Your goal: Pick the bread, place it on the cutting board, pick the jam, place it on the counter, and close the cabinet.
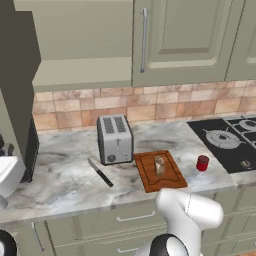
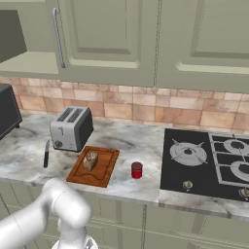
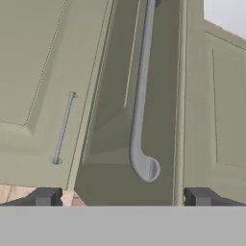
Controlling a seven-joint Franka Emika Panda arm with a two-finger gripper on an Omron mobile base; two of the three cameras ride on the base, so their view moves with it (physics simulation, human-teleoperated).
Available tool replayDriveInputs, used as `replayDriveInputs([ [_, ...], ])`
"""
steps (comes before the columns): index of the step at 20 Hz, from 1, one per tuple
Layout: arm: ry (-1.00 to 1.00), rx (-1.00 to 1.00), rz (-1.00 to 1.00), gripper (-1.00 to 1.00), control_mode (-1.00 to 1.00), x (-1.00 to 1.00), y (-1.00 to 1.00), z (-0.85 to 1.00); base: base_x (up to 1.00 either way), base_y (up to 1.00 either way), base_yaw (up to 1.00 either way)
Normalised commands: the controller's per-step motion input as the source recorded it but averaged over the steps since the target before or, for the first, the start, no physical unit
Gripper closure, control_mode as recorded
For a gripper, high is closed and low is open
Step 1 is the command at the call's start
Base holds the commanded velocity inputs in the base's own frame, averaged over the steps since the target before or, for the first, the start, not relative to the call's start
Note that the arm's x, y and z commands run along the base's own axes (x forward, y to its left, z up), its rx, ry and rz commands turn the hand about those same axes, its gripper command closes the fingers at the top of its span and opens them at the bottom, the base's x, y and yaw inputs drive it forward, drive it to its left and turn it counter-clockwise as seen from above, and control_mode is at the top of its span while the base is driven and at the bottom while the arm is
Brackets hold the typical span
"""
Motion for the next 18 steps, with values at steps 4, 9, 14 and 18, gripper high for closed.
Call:
replayDriveInputs([
  [4, -0.02, 0.0, -0.08, -1.0, -1.0, 0.24, 0.01, -0.01, 0.0, 0.0, 0.0],
  [9, -0.02, 0.0, -0.08, -1.0, -1.0, 0.21, -0.02, 0.0, 0.0, 0.0, 0.0],
  [14, -0.02, 0.0, -0.03, -1.0, -1.0, 0.2, -0.24, 0.0, 0.0, 0.0, 0.0],
  [18, -0.02, 0.0, -0.01, -1.0, -1.0, 0.25, -0.35, 0.0, 0.0, 0.0, 0.0],
])
